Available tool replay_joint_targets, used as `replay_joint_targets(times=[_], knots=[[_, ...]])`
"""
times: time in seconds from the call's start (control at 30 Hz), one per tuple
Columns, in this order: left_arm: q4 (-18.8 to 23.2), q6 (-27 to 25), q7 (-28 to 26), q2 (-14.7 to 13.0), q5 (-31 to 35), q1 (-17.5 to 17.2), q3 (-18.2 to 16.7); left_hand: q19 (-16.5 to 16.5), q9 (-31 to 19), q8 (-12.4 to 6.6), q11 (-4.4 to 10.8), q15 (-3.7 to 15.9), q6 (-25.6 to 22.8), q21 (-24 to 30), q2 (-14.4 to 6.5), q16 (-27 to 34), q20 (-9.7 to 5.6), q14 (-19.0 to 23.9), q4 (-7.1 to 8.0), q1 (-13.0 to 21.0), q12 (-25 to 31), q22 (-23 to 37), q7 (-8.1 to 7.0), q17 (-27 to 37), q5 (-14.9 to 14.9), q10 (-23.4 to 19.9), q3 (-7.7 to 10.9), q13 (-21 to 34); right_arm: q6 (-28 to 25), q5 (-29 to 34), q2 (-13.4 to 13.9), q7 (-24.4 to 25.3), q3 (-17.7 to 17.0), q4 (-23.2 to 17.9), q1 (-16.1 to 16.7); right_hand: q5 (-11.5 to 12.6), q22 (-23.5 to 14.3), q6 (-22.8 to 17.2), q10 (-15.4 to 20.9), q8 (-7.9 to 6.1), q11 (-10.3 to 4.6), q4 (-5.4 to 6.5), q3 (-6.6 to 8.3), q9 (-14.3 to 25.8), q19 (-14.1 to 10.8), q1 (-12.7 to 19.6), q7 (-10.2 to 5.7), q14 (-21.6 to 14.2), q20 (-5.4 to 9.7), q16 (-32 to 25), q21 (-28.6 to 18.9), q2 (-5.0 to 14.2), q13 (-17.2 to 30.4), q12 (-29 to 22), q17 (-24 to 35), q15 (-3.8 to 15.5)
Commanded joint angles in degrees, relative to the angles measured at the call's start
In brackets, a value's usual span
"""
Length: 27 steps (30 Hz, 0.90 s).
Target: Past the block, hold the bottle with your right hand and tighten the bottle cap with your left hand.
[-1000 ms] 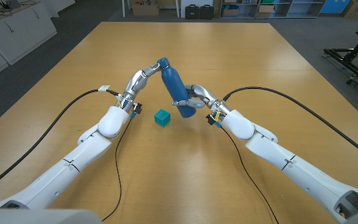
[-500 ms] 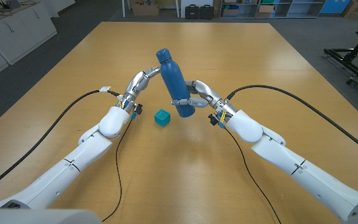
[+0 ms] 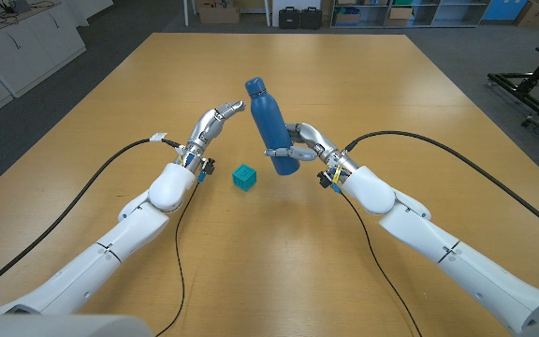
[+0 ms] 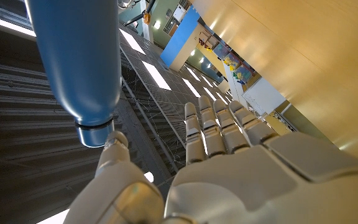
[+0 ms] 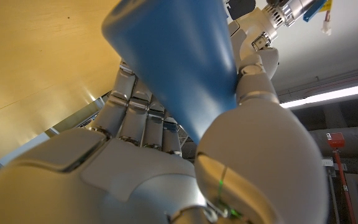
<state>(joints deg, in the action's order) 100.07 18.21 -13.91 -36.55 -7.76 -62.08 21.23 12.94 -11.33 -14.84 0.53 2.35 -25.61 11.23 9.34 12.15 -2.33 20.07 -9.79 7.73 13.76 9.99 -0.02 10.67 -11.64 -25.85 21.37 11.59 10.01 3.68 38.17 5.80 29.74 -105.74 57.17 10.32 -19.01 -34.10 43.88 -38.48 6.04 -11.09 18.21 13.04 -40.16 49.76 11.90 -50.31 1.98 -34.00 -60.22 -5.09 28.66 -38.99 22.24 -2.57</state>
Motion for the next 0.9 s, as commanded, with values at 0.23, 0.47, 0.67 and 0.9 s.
replay_joint_targets(times=[0.23,0.47,0.67,0.9], knots=[[0.16,3.12,-1.9,-0.47,0.62,-2.82,-1.26,0.3,-0.31,-0.04,0.03,3.9,-0.3,0.14,0.66,-0.09,-0.42,0.25,0.19,0.0,0.17,0.19,-0.03,0.2,0.15,-0.15,-0.28,0.35,-3.68,-0.79,-1.03,-0.78,1.18,3.98,-2.96,0.01,-0.08,-14.96,16.13,-0.2,-15.53,1.85,9.54,0.02,-1.28,12.06,-13.49,-9.63,8.76,0.1,-0.82,12.66,0.3,0.28,0.37,14.73],[0.16,2.7,-1.76,-0.15,1.59,-1.6,-0.64,0.31,-0.31,-0.01,0.22,4.05,-0.32,0.12,0.85,-0.08,-0.64,0.35,0.2,-0.05,0.14,0.19,-0.11,0.2,0.12,-0.21,-0.48,0.35,-4.41,-1.28,-0.9,-2.09,2.0,4.38,-3.85,0.03,-0.05,-14.96,16.08,-0.19,-15.49,1.84,9.62,-0.01,-1.18,12.04,-13.51,-9.71,8.75,0.13,-1.11,12.64,0.38,0.41,0.46,14.74],[-0.94,1.36,-0.92,0.75,1.82,0.51,0.62,0.36,-0.31,0.0,0.15,4.12,-0.35,0.13,0.95,-0.15,-0.36,0.25,0.21,-0.08,0.14,0.19,-0.14,0.21,0.09,-0.34,-0.65,0.36,-4.05,-1.16,-0.35,-2.36,2.3,3.54,-3.65,0.06,-0.01,-14.95,16.35,-0.18,-15.28,1.82,9.7,-0.05,-1.06,11.98,-13.44,-9.73,8.72,0.21,-1.45,12.55,0.38,0.5,0.56,14.69],[-2.51,1.01,-0.4,1.75,1.71,2.19,1.56,0.47,-0.31,-0.11,0.16,4.02,-0.71,0.15,0.98,-0.15,-0.27,0.3,0.24,-0.12,0.15,0.19,-0.18,0.22,0.07,-0.48,-0.78,0.36,-3.96,-0.7,0.52,-2.79,2.47,1.67,-3.19,0.08,0.03,-15.04,16.36,-0.2,-15.39,1.82,9.81,-0.09,-0.86,11.95,-13.45,-9.76,8.72,0.28,-1.77,12.55,0.52,0.62,0.67,14.71]])
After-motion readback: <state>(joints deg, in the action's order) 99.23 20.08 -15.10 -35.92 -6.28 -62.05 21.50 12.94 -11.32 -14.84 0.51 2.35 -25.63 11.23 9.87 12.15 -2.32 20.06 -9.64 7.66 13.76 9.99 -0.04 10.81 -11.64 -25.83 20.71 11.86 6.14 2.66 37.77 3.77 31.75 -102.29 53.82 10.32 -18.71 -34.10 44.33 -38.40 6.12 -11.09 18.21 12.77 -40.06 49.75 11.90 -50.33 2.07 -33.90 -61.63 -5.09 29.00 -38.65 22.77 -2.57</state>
